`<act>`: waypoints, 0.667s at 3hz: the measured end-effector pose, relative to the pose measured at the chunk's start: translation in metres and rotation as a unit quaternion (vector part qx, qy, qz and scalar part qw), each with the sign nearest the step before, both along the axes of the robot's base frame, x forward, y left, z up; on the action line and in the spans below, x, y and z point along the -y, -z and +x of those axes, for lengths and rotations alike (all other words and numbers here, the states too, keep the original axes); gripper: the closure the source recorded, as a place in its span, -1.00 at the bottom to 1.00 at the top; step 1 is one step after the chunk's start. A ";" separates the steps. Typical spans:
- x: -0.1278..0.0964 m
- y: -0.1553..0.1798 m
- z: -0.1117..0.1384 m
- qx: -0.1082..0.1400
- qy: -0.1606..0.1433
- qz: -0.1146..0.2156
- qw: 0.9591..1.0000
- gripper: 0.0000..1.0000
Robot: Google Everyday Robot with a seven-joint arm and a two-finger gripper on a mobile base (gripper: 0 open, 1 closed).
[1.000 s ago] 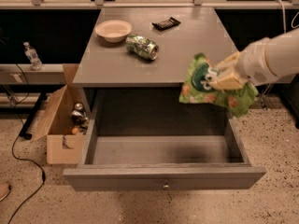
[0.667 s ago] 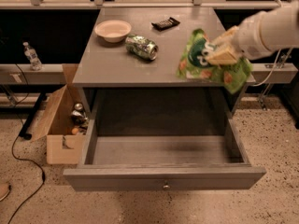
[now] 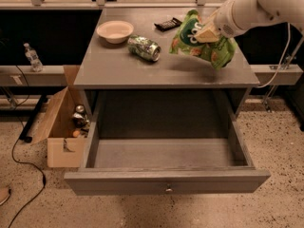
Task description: Pick green rice chip bag from top drawer and place on counter
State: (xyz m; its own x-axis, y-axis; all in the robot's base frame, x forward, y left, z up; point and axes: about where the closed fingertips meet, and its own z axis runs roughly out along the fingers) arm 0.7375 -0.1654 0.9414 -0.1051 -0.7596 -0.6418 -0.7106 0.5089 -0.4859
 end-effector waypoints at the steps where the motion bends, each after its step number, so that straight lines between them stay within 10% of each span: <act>1: 0.008 0.011 0.035 -0.014 0.030 0.013 0.999 0.70; 2: 0.016 0.017 0.057 -0.025 0.050 0.029 0.998 0.23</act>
Offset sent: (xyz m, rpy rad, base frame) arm 0.0837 -0.0320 -0.0181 0.0959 0.0662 -0.1524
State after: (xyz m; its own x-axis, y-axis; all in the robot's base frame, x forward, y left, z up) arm 0.7940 -0.1816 0.9239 -0.2106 -0.7060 -0.6761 -0.6775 0.6040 -0.4197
